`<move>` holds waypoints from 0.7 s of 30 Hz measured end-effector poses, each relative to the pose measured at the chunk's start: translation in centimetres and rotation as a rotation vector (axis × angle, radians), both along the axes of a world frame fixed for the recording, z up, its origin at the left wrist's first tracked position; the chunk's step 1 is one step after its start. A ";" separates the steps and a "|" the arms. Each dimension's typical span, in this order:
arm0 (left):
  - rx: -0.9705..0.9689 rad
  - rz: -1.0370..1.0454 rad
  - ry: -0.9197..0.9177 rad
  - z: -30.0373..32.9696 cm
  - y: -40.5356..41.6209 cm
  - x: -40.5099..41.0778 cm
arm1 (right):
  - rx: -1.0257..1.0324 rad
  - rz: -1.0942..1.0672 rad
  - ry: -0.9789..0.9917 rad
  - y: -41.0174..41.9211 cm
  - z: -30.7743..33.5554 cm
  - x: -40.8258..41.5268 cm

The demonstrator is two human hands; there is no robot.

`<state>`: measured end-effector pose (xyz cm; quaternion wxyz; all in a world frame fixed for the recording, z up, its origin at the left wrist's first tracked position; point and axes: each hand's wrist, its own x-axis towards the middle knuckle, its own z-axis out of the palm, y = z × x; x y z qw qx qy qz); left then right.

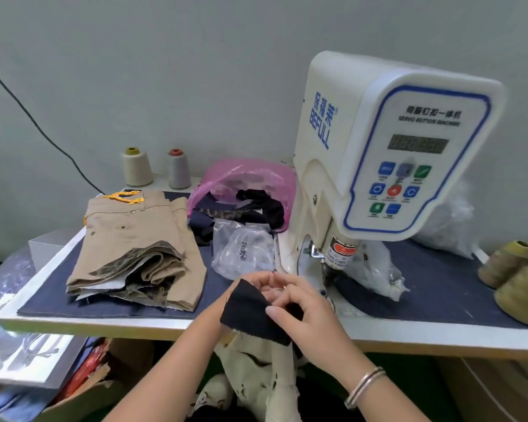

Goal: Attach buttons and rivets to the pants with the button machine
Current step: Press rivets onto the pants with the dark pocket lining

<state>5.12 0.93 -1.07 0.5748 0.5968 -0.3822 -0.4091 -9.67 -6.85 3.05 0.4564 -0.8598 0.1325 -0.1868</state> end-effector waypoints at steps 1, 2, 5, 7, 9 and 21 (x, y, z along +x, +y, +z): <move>-0.036 -0.044 0.014 0.7 0.0 0.0 | -0.110 -0.023 0.014 -0.1 -0.2 -0.6; -0.055 -0.048 0.054 1.5 0.2 -0.1 | -0.201 -0.057 0.039 -0.2 -0.2 -1.0; -0.091 -0.079 0.093 3.2 0.5 -0.2 | -0.096 -0.144 0.074 -0.7 0.2 -1.7; -0.029 -0.136 0.070 3.4 0.8 -0.5 | 0.115 -0.181 0.032 -1.1 1.1 -2.0; 0.054 -0.175 0.038 2.9 1.1 -0.9 | 0.301 -0.169 -0.056 -1.6 2.3 -2.4; 0.424 -0.369 -0.437 0.7 4.1 -1.7 | 0.909 -0.109 -0.615 -7.5 6.7 -6.9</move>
